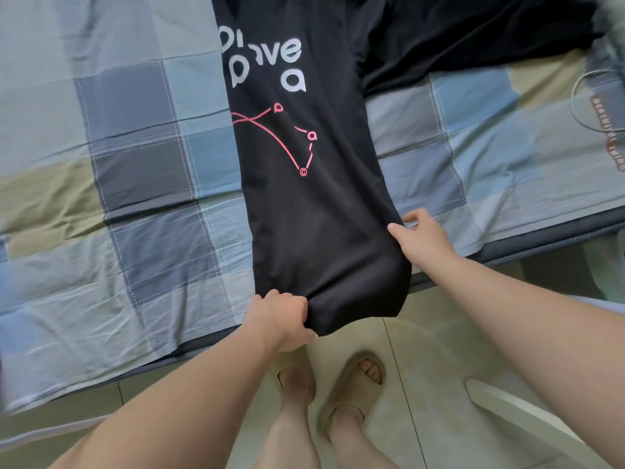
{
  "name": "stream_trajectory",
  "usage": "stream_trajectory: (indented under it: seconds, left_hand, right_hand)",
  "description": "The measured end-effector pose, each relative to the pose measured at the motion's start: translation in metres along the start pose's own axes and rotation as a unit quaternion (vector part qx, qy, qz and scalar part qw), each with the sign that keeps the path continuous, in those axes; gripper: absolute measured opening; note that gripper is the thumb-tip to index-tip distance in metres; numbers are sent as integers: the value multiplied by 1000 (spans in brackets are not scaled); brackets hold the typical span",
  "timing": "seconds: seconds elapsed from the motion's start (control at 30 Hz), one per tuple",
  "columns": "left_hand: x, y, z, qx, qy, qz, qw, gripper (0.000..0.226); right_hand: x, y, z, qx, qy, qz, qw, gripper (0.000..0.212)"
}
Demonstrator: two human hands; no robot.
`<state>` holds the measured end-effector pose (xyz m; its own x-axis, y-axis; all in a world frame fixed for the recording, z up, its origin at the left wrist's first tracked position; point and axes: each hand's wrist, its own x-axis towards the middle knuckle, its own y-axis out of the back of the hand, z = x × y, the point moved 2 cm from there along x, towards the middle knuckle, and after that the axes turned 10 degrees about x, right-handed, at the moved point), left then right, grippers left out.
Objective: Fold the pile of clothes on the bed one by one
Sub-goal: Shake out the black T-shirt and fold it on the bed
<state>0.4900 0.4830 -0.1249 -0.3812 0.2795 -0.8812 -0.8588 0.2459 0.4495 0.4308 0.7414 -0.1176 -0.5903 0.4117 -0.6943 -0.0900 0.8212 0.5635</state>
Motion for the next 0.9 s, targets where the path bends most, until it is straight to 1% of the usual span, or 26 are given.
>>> stream_trajectory:
  seconds: [0.03, 0.07, 0.1, 0.17, 0.2, 0.23, 0.27, 0.3, 0.37, 0.43, 0.5, 0.53, 0.6, 0.63, 0.67, 0.7, 0.73, 0.77, 0.8, 0.83, 0.9]
  left_hand:
    - [-2, 8, -1, -31, 4, -16, 999, 33]
    - [-3, 18, -3, -53, 7, -2, 999, 35]
    - [-2, 29, -5, -56, 7, 41, 998, 33]
    - [1, 50, -10, -36, 14, 183, 982, 26]
    - [5, 62, -15, -33, 23, 255, 966, 28]
    - [10, 72, -18, -36, 30, 307, 951, 34]
    - [17, 82, -21, -38, 28, 332, 942, 44]
    - [25, 89, -25, -30, 23, 329, 943, 54]
    - [44, 96, -34, -18, 23, 280, 960, 66]
    - [56, 95, -45, -21, 42, 203, 978, 69]
    - [60, 93, -47, -26, 65, 152, 986, 69]
    - [60, 96, -44, -39, 79, 136, 987, 69]
    - [60, 109, -28, -77, 131, 111, 982, 68]
    - [59, 118, -18, -91, 167, 118, 975, 65]
    - [59, 129, -4, -97, 199, 144, 964, 61]
    - [59, 141, 11, -93, 217, 187, 954, 58]
    - [61, 153, 28, -85, 218, 234, 943, 55]
    - [66, 166, 47, -80, 200, 276, 937, 54]
    - [71, 179, 68, -80, 173, 299, 935, 56]
    - [79, 190, 88, -79, 140, 311, 937, 58]
    - [95, 211, 125, -67, 93, 310, 944, 62]
  right_hand:
    - [-1, 2, -8, -22, 20, 1, 1000, 45]
    - [-2, 5, -16, -53, 49, 7, 997, 56]
    - [-4, 5, -26, -100, 81, 10, 992, 61]
    - [-6, -1, -48, -196, 169, 3, 966, 65]
    - [-5, -7, -61, -233, 214, -3, 949, 67]
    - [-4, -16, -72, -268, 258, -6, 928, 68]
    - [-1, -27, -82, -299, 298, -8, 906, 70]
    - [5, -39, -88, -332, 325, -15, 885, 71]
    - [20, -61, -94, -399, 360, -34, 843, 73]
    - [38, -72, -88, -451, 374, -62, 808, 72]
    - [59, -65, -73, -471, 379, -85, 792, 72]
    - [69, -53, -65, -475, 375, -86, 792, 72]
    - [89, -18, -50, -479, 338, -81, 806, 73]
    - [99, 2, -45, -475, 308, -76, 821, 74]
    - [108, 24, -42, -471, 278, -73, 834, 73]
    - [116, 44, -41, -465, 256, -75, 844, 73]
    - [121, 61, -41, -456, 250, -80, 851, 72]
    - [126, 80, -43, -438, 256, -86, 858, 71]
    - [129, 98, -45, -415, 263, -97, 865, 70]
    - [132, 115, -47, -384, 269, -104, 877, 69]
    - [141, 149, -46, -303, 266, -99, 910, 67]
